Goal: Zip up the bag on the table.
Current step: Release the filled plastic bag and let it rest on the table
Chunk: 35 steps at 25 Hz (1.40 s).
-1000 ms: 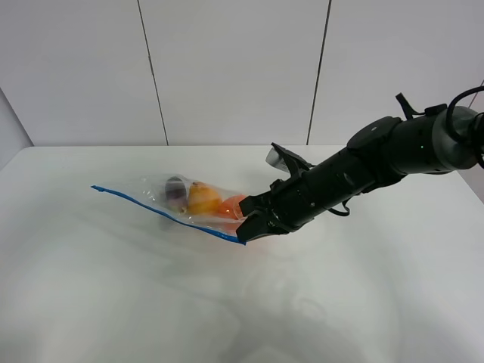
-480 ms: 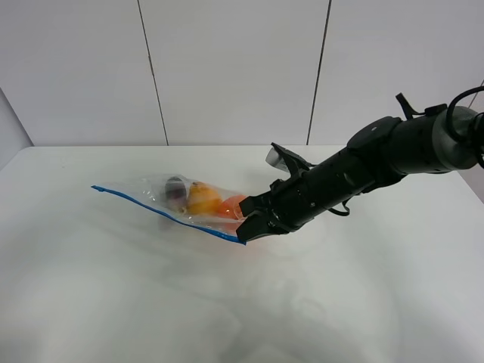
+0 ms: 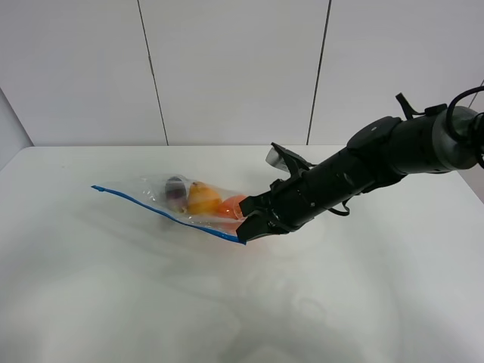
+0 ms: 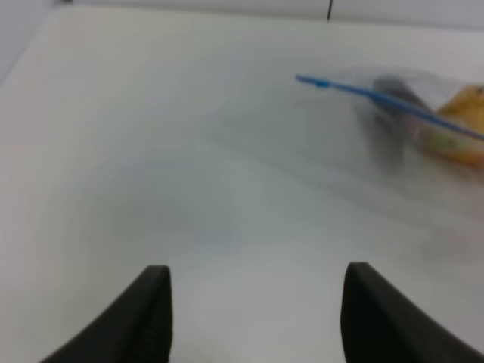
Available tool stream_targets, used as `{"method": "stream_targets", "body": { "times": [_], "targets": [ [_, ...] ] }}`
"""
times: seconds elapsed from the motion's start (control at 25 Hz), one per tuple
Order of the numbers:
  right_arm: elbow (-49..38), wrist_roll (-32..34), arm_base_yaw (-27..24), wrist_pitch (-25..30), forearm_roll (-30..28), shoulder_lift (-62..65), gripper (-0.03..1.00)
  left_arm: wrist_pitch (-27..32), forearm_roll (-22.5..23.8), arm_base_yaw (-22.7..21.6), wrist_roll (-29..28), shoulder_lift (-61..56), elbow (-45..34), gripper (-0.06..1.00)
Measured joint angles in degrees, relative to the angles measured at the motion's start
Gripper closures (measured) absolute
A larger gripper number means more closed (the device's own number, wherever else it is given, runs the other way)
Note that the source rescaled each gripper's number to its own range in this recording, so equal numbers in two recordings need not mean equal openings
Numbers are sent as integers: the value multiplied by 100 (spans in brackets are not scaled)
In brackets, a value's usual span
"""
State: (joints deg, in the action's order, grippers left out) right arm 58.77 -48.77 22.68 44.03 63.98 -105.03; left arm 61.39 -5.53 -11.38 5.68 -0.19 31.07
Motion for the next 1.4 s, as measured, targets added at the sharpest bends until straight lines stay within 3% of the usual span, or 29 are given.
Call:
{"method": "stream_targets", "body": {
  "times": [1.4],
  "targets": [
    [0,0,0,-11,-12,0,97,1,-97,375,61,0,-286,31]
  ]
}}
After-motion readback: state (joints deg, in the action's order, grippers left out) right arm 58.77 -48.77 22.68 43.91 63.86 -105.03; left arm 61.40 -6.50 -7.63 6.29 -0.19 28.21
